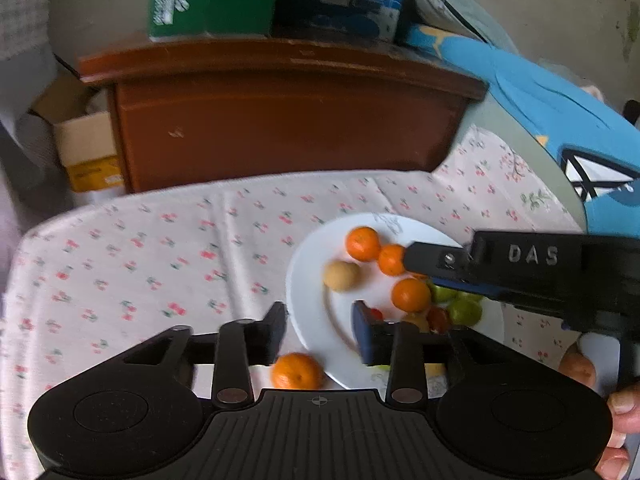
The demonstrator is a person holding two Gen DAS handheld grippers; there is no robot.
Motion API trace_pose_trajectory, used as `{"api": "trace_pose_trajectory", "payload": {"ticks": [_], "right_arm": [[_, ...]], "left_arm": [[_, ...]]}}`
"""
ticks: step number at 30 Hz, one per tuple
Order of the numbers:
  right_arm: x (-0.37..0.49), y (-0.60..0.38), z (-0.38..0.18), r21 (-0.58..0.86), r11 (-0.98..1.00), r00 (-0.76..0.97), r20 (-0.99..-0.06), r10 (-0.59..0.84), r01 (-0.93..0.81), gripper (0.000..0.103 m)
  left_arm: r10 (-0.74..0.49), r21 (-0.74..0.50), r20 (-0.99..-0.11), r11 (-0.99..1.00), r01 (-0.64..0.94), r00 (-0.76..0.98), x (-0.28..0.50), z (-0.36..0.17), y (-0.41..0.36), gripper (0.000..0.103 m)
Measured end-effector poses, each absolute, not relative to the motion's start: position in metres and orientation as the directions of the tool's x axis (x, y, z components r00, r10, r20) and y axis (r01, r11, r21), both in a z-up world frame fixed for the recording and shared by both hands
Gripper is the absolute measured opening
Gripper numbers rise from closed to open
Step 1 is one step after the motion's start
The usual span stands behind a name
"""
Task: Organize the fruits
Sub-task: 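Withdraw both grippers from the plate toward the last mandarins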
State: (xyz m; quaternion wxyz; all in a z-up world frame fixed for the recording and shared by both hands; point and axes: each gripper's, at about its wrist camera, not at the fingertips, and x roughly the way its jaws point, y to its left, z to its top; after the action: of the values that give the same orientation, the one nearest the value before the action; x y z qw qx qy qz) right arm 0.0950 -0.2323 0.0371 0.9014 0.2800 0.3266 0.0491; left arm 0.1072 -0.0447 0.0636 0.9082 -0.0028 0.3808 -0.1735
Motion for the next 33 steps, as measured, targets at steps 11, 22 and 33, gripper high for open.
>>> {"api": "trace_pose_trajectory", "payload": {"ticks": [11,22,33], "right_arm": [[0.076,-0.218,0.046,0.482,0.875,0.774,-0.57,0.278,0.041,0.031],[0.045,-0.194,0.039,0.47,0.882,0.735,-0.601,0.314,0.008,0.035],[0.031,-0.162,0.015,0.426,0.904,0.675,-0.655,0.34,-0.041,0.039]], "left_arm": [[-0.213,-0.048,-0.693,0.967,0.25,0.689,0.095,0.092,-0.011,0.074],[-0.121,-0.004,-0.765,0.983,0.182,0.633,0.09,0.091,0.019,0.079],[-0.129,-0.038,-0.773,0.987,0.158,0.621,0.09,0.086,0.024,0.087]]}}
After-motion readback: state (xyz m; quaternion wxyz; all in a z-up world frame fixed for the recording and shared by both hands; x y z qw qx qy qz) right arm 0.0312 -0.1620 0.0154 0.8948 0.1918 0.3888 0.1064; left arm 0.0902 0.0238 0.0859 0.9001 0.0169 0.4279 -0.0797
